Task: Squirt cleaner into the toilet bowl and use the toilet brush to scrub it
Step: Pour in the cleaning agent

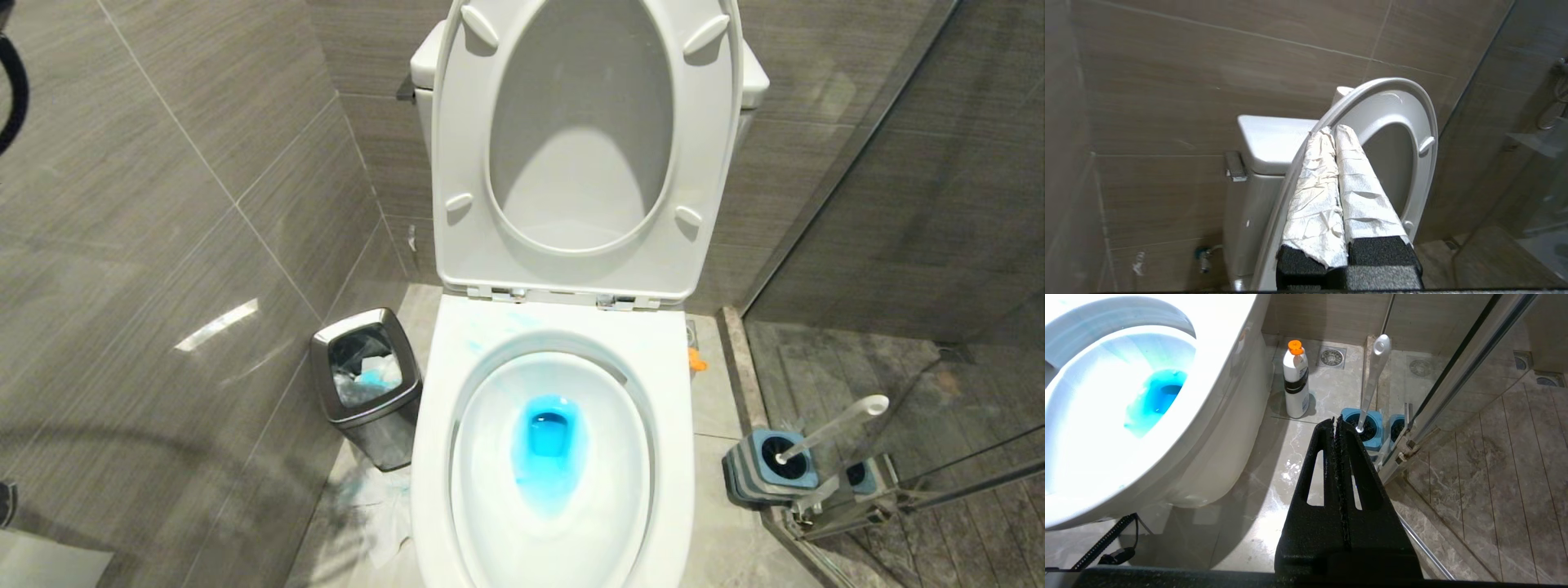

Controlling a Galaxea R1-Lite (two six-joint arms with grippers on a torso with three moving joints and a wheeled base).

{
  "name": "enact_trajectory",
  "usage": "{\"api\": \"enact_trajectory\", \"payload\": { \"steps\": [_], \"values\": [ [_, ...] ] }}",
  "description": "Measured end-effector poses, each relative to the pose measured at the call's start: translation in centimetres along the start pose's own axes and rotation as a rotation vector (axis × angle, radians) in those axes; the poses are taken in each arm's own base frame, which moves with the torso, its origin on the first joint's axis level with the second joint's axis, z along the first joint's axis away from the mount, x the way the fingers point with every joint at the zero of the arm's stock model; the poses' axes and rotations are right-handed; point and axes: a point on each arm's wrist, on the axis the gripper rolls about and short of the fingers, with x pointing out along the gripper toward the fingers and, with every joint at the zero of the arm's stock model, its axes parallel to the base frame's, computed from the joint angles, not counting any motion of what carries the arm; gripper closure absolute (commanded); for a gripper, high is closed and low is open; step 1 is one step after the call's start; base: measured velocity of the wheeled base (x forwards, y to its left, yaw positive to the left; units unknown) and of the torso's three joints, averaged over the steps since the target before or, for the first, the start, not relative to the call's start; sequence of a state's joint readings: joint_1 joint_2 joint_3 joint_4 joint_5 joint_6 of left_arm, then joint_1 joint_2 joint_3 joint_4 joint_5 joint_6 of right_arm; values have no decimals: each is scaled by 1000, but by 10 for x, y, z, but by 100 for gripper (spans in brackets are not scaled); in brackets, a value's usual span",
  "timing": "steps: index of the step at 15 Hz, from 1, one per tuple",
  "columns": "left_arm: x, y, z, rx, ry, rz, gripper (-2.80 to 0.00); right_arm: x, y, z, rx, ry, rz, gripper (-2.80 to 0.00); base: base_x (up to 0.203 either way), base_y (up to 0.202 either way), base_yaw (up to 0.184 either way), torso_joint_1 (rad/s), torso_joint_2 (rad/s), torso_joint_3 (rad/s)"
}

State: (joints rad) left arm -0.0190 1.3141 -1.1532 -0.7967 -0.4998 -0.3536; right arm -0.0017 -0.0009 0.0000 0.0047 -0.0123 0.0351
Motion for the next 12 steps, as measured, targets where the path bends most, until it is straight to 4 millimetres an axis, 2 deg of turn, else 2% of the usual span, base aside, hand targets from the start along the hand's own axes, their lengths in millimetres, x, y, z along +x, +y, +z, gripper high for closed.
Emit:
{"api": "enact_trajectory", "payload": {
  "steps": [3,7,10,12],
  "values": [
    [-24,-18,27,24,-13,21,0,0,0,0,0,0,0,0,0,0,0,0,0,0],
    [-69,-63,60,4,5,1,0,0,0,0,0,0,0,0,0,0,0,0,0,0],
    [-110,-92,74,-10,38,10,0,0,0,0,0,0,0,0,0,0,0,0,0,0],
    [-137,-108,77,17,86,37,0,0,0,0,-1,0,0,0,0,0,0,0,0,0]
  ]
}}
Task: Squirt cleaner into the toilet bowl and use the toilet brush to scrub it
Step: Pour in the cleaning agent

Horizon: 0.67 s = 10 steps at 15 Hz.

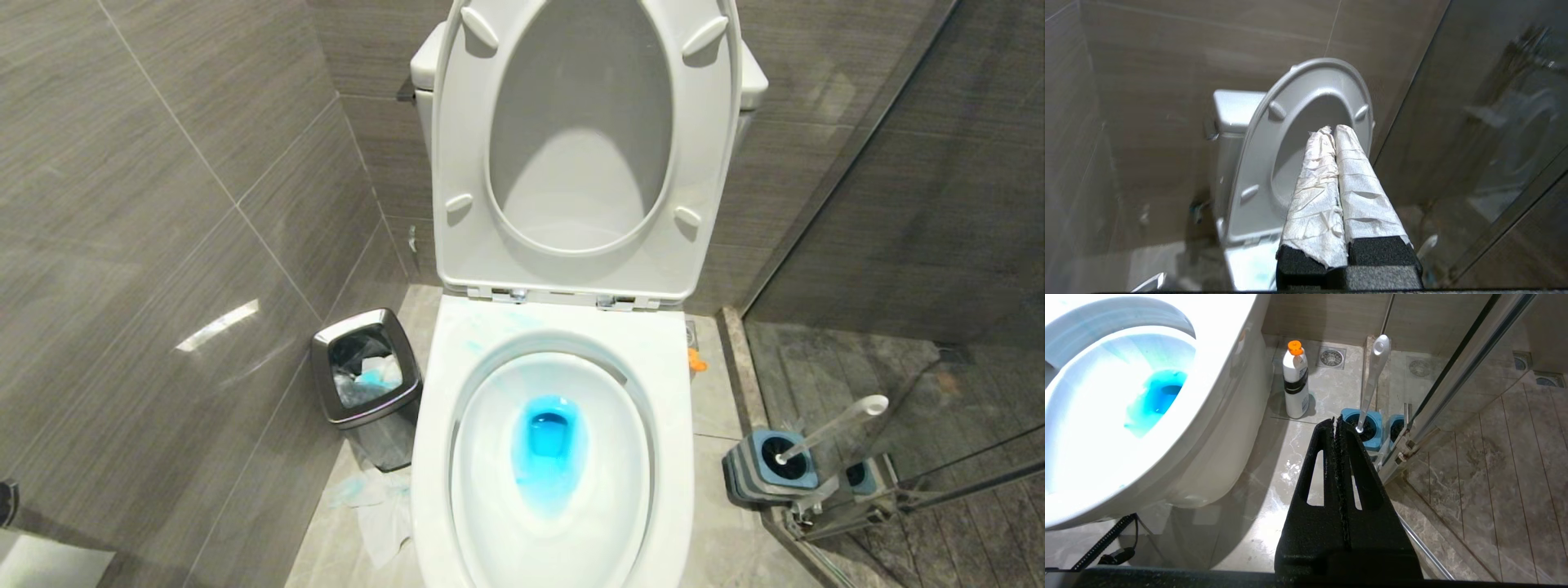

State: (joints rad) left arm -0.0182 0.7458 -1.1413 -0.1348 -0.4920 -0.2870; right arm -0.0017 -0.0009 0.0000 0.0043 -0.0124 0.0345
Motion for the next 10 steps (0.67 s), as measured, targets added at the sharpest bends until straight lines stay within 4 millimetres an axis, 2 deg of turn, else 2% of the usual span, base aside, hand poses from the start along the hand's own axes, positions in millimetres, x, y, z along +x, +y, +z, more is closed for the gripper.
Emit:
{"api": "enact_trajectory", "payload": {
  "steps": [3,5,7,10],
  "values": [
    [-44,-21,-10,67,69,78,0,0,0,0,0,0,1,0,0,0,0,0,0,0],
    [-75,-31,-27,81,125,141,0,0,0,0,0,0,0,0,0,0,0,0,0,0],
    [-100,-36,-53,76,193,194,0,0,0,0,0,0,0,0,0,0,0,0,0,0],
    [-121,-35,-96,95,219,235,0,0,0,0,0,0,0,0,0,0,0,0,0,0]
  ]
}}
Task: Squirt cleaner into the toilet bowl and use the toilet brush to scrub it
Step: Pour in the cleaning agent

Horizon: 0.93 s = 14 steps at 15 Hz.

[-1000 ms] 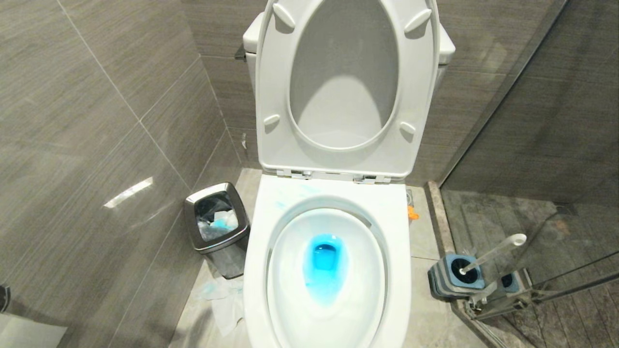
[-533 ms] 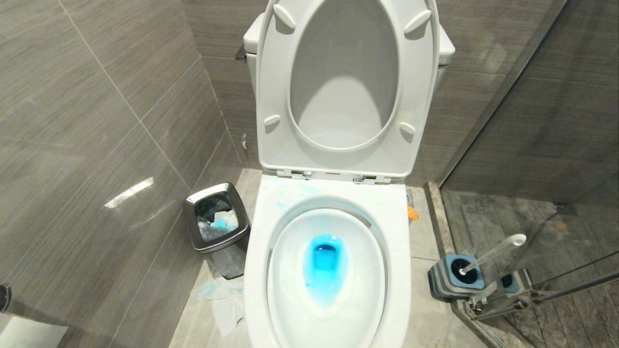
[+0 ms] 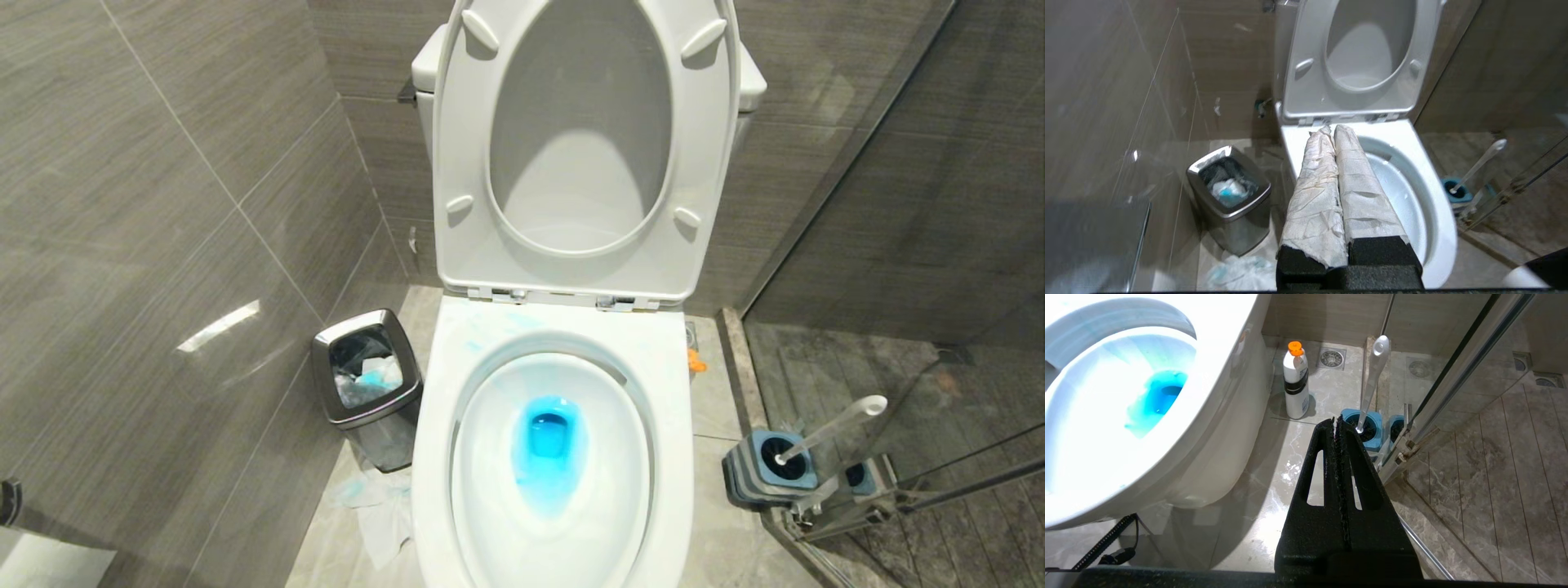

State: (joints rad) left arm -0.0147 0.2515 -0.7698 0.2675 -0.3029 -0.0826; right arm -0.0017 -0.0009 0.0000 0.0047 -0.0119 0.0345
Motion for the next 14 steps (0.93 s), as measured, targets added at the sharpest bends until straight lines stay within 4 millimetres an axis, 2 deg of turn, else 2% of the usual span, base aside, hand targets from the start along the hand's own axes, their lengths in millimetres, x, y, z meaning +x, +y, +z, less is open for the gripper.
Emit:
{"api": "enact_trajectory", "payload": {
  "steps": [4,8,11,14],
  "values": [
    [-12,0,-60,36,21,40,0,0,0,0,0,0,0,0,0,0,0,0,0,0],
    [-14,3,-85,62,17,79,0,0,0,0,1,0,0,0,0,0,0,0,0,0],
    [-7,8,-102,99,7,137,0,0,0,0,1,0,0,0,0,0,0,0,0,0],
    [4,14,-127,132,-12,179,0,0,0,0,1,0,0,0,0,0,0,0,0,0]
  ]
}}
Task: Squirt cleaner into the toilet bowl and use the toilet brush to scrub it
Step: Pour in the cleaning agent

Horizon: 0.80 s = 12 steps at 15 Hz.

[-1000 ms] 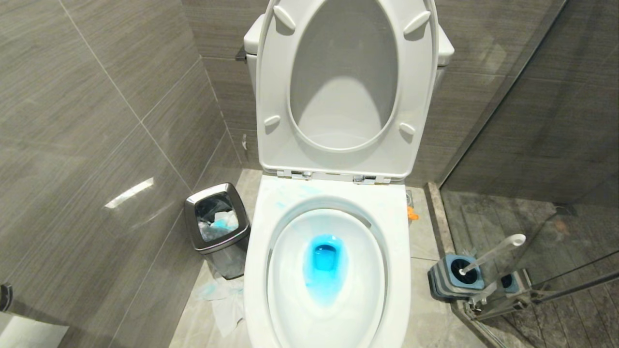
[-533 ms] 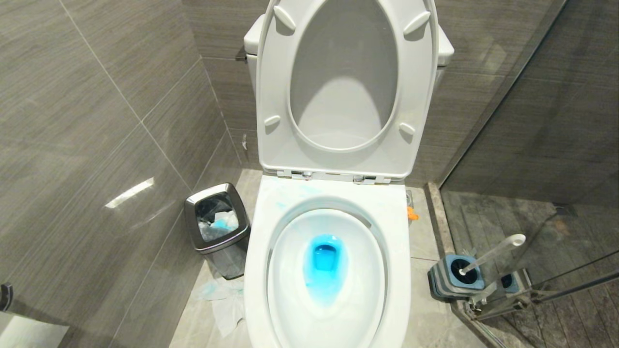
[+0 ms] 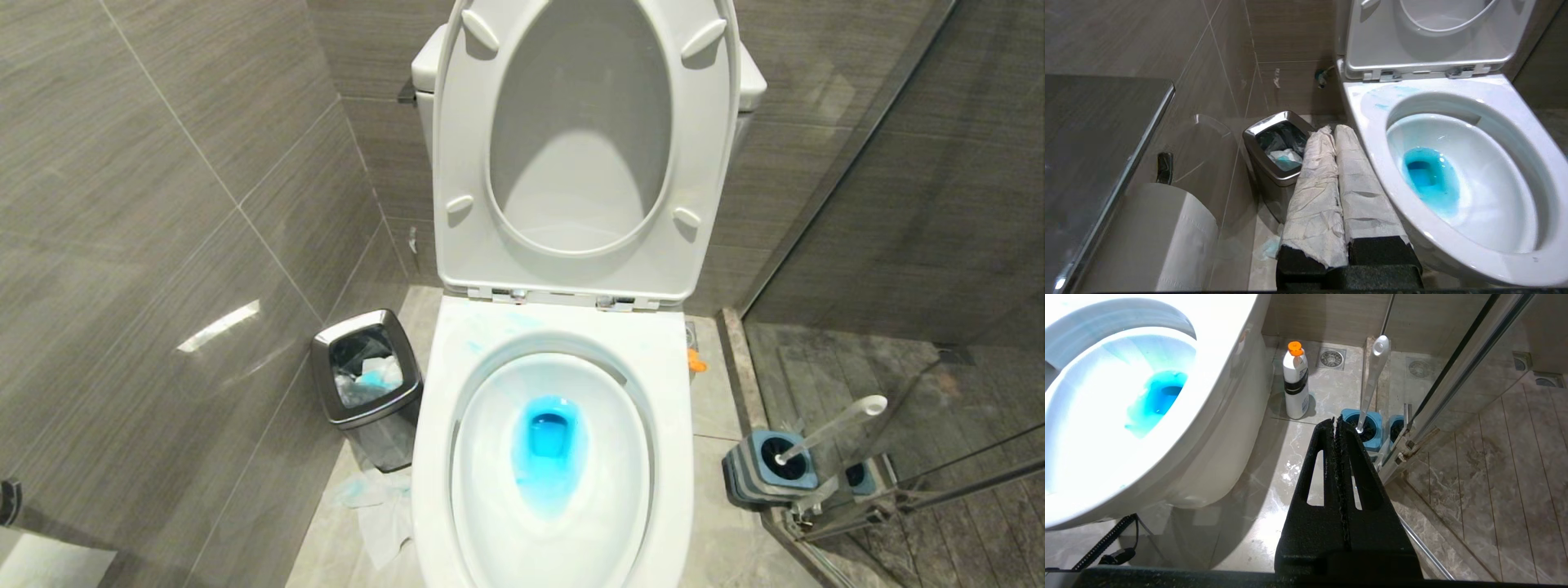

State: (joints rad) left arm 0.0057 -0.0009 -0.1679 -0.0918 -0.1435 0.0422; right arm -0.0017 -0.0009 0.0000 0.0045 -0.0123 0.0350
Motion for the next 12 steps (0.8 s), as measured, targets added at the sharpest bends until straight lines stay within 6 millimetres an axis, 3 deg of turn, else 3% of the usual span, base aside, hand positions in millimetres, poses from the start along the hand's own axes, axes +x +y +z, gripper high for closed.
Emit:
{"api": "enact_trajectory", "payload": {
  "steps": [3,9,12],
  "values": [
    [6,1,-20,52,-58,64,0,0,0,0,0,0,0,0,0,0,0,0,0,0],
    [5,0,-52,68,216,65,0,0,0,0,0,0,0,0,0,0,0,0,0,0],
    [4,0,-58,63,270,63,0,0,0,0,0,0,0,0,0,0,0,0,0,0]
  ]
}}
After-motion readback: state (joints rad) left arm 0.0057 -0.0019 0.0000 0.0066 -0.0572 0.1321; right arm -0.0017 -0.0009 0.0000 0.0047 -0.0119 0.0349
